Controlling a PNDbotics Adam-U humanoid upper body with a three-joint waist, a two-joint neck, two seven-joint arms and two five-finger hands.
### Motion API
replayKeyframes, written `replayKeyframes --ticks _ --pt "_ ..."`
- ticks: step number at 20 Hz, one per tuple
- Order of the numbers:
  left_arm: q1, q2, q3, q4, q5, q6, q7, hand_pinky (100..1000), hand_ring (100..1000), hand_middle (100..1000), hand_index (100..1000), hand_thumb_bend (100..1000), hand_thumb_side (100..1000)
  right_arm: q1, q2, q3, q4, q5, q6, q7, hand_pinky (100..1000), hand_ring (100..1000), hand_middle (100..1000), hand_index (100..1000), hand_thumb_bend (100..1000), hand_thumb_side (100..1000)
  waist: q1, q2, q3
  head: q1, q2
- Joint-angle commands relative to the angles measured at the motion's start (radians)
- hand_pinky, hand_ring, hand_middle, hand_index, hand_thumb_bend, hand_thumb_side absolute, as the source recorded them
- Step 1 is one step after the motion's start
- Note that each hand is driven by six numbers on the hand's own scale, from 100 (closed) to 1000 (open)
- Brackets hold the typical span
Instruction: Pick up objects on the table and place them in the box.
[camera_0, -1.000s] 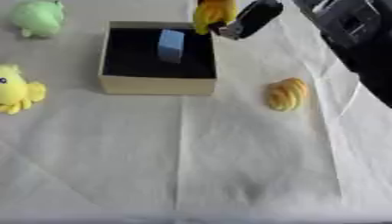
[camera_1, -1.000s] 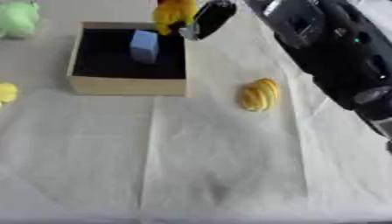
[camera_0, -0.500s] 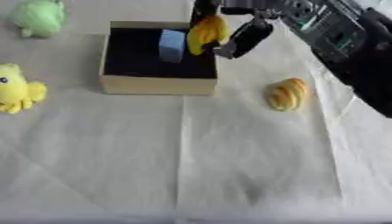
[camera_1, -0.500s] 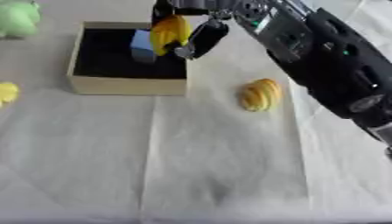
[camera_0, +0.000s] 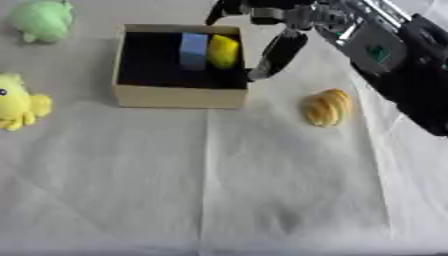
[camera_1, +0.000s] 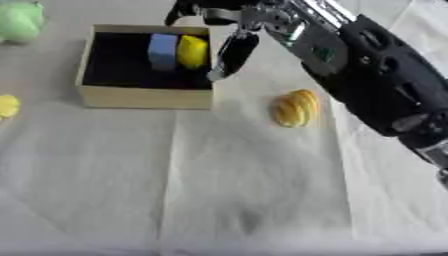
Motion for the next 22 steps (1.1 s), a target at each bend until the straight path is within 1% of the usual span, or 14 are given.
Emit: replayKeyframes --ticks 1,3,7,9,12,15,17,19,22 --pt "-0.012 0.022 0.003 -0.016 0.009 0.000 0.004 821 912 895 937 613 487 -0.012 -0.012 -0.024 -0.004 0.023 -0.010 -0.002 845 928 892 936 465 268 -0.004 -0.020 -0.002 -0.002 0.004" --pt "-0.011 0.022 0.003 -0.015 0.010 0.000 0.005 821 912 895 937 613 487 -0.011 -0.013 -0.030 -0.006 0.024 -0.008 -0.007 843 924 887 933 480 262 -0.004 -0.020 -0.004 -0.002 0.004" --pt "-0.008 0.023 0.003 -0.014 0.010 0.001 0.005 821 912 895 937 612 488 0.000 -0.024 -0.052 -0.031 -0.005 0.008 -0.031 832 906 871 923 455 254 -0.001 -0.022 -0.009 0.002 0.004" --pt "-0.005 0.027 0.003 -0.013 0.009 0.001 0.004 821 912 895 937 612 488 0.013 -0.053 -0.068 -0.063 -0.038 0.027 -0.039 828 896 860 917 441 254 -0.001 -0.024 -0.013 0.007 0.004" --pt "0.002 0.035 0.005 -0.012 0.010 0.002 0.005 821 912 895 936 612 488 0.059 -0.134 -0.103 -0.161 -0.108 0.065 -0.046 824 888 848 913 430 260 -0.002 -0.027 -0.024 0.016 0.004" --pt "0.007 0.041 0.006 -0.010 0.010 0.003 0.006 821 912 895 936 611 487 0.150 -0.239 -0.150 -0.293 -0.183 0.104 -0.049 825 886 841 907 432 262 -0.003 -0.027 -0.032 0.024 0.004" --pt "0.009 0.046 0.008 -0.010 0.011 0.004 0.008 821 912 895 936 610 487 0.241 -0.315 -0.192 -0.384 -0.211 0.120 -0.060 826 887 841 905 436 264 -0.002 -0.025 -0.039 0.028 0.004" --pt "0.009 0.047 0.008 -0.010 0.013 0.004 0.008 821 913 895 936 611 486 0.317 -0.364 -0.229 -0.419 -0.230 0.111 -0.090 827 887 840 905 436 261 -0.001 -0.023 -0.042 0.030 0.004" --pt "0.009 0.046 0.007 -0.011 0.015 0.003 0.008 822 913 896 936 612 487 0.417 -0.408 -0.270 -0.429 -0.239 0.091 -0.131 828 888 842 908 435 263 0.003 -0.020 -0.049 0.031 0.004"
